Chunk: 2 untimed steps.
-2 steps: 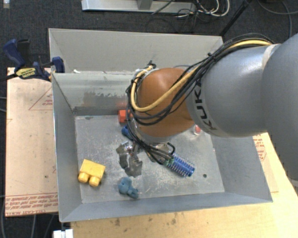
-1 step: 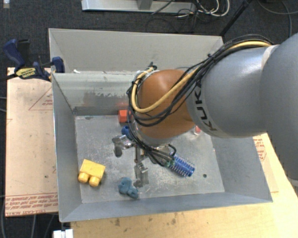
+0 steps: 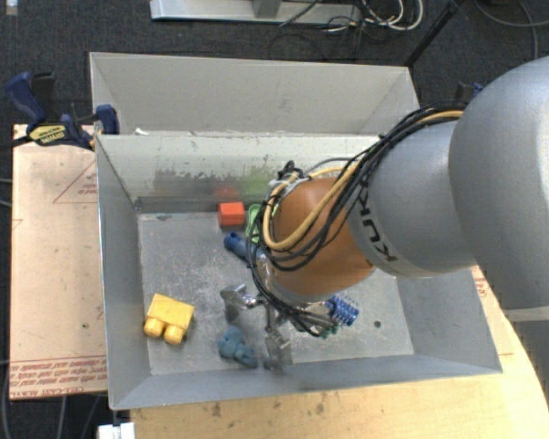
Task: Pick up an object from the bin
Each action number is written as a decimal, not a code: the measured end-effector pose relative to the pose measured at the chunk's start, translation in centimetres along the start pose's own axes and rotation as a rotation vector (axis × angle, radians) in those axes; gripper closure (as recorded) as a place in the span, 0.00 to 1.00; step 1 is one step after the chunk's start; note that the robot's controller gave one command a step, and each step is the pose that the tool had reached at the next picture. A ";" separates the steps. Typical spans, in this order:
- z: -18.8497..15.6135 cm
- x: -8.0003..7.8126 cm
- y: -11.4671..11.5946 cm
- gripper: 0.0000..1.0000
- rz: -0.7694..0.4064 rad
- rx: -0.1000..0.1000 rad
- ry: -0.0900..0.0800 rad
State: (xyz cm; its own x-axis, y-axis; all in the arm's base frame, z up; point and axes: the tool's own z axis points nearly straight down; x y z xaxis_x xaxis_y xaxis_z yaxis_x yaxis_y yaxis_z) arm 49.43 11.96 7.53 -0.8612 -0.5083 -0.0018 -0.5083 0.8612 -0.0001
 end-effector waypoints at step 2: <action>-2.2 -3.3 1.3 0.00 -0.061 0.002 -0.005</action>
Offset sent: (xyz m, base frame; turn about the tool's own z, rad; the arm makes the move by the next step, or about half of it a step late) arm -0.0126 0.0582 -0.0053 -0.1164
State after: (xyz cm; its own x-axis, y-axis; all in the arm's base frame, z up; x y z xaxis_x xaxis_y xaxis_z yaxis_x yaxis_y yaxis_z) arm 51.63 14.78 9.71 -0.8285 -0.5600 -0.0062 -0.5600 0.8285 -0.0028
